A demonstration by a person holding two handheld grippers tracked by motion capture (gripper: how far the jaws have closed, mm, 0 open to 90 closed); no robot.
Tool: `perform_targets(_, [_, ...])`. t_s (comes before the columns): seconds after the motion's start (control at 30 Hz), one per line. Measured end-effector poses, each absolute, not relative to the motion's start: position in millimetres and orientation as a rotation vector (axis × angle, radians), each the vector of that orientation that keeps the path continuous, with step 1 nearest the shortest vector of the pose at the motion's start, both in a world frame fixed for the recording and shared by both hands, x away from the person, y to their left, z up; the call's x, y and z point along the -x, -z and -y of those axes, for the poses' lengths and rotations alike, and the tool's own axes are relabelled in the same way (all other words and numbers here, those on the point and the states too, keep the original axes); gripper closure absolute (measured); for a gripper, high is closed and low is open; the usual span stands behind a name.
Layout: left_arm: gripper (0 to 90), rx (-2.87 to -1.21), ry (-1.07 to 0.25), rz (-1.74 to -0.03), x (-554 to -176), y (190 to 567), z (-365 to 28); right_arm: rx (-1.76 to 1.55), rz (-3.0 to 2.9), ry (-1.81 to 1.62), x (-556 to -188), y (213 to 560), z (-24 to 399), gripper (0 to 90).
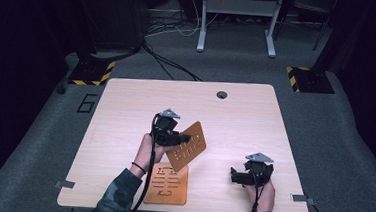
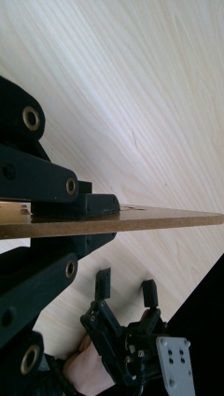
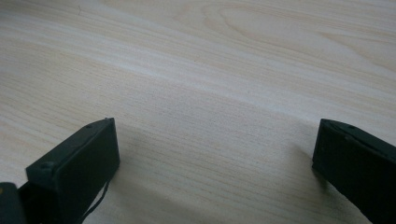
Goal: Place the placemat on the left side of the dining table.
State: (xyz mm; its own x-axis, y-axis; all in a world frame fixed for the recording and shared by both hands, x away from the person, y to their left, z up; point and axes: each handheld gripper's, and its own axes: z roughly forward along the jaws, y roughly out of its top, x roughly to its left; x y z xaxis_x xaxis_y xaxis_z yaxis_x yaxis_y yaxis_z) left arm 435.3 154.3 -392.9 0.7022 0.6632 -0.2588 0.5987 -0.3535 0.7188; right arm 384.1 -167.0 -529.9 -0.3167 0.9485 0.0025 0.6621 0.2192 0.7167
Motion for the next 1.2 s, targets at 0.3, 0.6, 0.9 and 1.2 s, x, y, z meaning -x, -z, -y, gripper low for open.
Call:
perform_targets(0.3, [85.6, -2.024, -0.145, -1.018, -438, 387, -183, -1.487, -2.059, -0.872, -384, 530, 167, 0.0])
perform_targets(0.6, [85.6, -2.005, -0.182, -1.055, -440, 382, -202, -1.488, -2.058, -0.872, -384, 530, 167, 0.0])
perform_targets(0.9, [85.6, -1.981, -0.204, -1.109, -444, 381, -221, -1.488, -2.058, -0.872, -384, 530, 167, 0.0])
perform_targets(1.2, [85.6, -1.947, -0.248, -1.165, -448, 378, -243, -1.489, -2.057, -0.871, -384, 530, 167, 0.0])
